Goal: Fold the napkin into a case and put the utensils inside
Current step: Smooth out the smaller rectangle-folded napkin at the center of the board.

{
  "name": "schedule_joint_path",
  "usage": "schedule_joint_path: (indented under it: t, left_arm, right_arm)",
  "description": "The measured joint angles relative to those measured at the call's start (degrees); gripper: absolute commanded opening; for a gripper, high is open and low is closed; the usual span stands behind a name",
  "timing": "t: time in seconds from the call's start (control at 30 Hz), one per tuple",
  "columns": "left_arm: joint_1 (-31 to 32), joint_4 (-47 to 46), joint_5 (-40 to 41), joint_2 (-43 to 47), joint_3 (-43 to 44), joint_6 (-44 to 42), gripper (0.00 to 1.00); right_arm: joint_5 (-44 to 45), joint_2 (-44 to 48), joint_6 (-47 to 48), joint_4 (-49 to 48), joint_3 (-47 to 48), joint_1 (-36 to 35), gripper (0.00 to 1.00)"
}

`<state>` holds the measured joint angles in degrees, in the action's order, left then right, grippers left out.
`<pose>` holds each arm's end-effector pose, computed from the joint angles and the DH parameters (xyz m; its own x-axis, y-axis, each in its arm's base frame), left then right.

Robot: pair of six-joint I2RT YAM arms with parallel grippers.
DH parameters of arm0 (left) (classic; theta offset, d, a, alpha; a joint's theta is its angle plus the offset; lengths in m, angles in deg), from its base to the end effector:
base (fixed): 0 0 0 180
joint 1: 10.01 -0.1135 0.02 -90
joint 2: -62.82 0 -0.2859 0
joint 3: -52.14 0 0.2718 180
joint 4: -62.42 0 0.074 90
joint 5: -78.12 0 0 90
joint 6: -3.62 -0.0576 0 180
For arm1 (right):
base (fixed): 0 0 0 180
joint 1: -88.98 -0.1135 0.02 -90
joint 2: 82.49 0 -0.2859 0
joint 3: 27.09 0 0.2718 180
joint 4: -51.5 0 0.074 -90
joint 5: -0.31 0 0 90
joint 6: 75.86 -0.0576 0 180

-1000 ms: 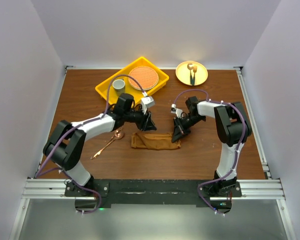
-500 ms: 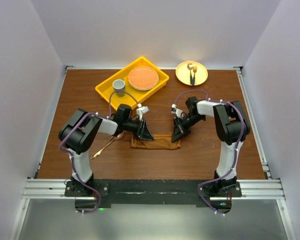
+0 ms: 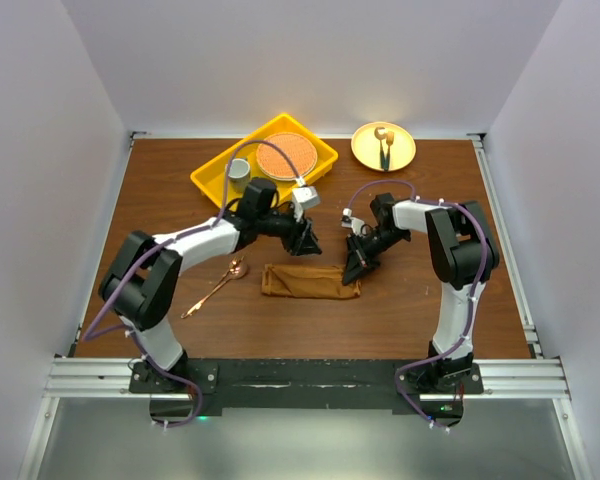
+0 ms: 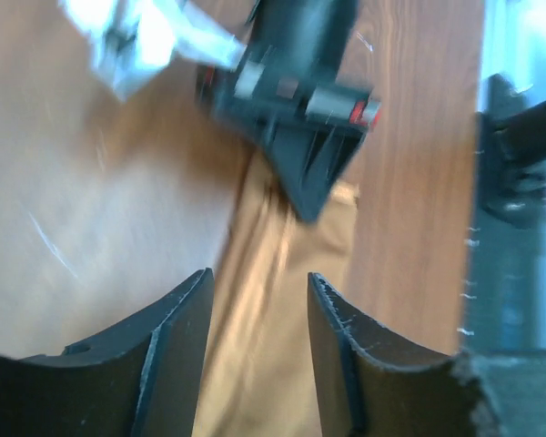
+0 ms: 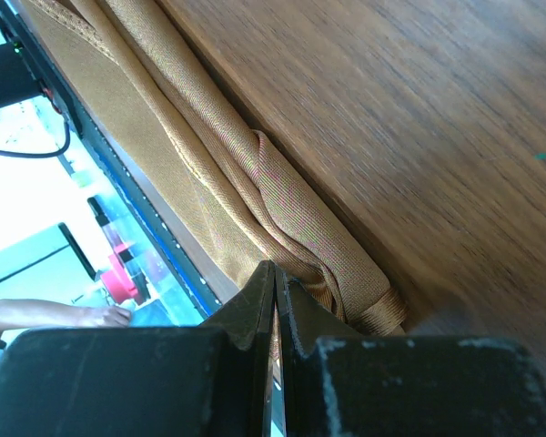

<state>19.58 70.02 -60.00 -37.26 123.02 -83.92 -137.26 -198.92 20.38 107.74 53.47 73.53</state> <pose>0.3243 -0.2335 0.1950 -0.5568 0.2832 -0.7809 0.8249 0.2986 -0.4800 0.3389 0.1378 0.0975 -0.9408 -0.3361 -0.0436 -0.2573 0.6247 0.7372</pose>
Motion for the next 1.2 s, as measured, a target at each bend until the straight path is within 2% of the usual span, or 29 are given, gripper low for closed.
schedule_joint_path:
  t: [0.2, 0.23, 0.4, 0.53, 0.67, 0.9, 1.0, 1.1, 1.2]
  left_arm:
    - [8.98, 3.61, 9.03, 0.02, 3.63, -14.05, 0.59]
    - [10.03, 4.07, 9.92, -0.76, 3.63, -15.37, 0.62]
    - [12.94, 4.81, 14.05, -5.33, 3.63, -20.28, 0.62]
    - [14.56, 4.35, 16.85, -6.93, 3.63, -22.86, 0.58]
    - [15.96, 3.61, 18.71, -7.72, 3.63, -24.74, 0.47]
    - [16.85, 2.64, 20.06, -7.74, 3.04, -27.65, 0.38]
    - [16.90, 2.67, 20.22, -7.69, 2.14, -28.41, 0.40]
    - [16.96, 2.67, 20.28, -7.65, 1.95, -28.59, 0.49]
    - [16.96, 2.60, 20.26, -7.23, 1.95, -28.39, 0.51]
  right_arm:
    - [-0.28, 0.00, 0.17, 0.00, 0.00, -0.04, 0.01]
    - [-0.37, 0.00, 0.15, 0.00, 0.00, -0.02, 0.00]
    - [-0.59, 0.00, 0.15, -0.02, 0.00, -0.02, 0.00]
    - [-1.03, 0.00, 0.17, -0.11, 0.02, -0.02, 0.00]
    - [-1.51, 0.02, 0.15, -0.46, 0.02, -0.04, 0.00]
    - [-2.01, 0.22, -0.33, -0.90, 1.20, -0.04, 0.02]
    - [-2.97, 0.74, -0.70, -0.83, 2.80, -0.04, 0.04]
    - [-3.10, 2.29, -0.94, -0.83, 3.91, -0.04, 0.04]
    - [-3.10, 3.67, -0.96, -0.61, 4.57, -0.04, 0.07]
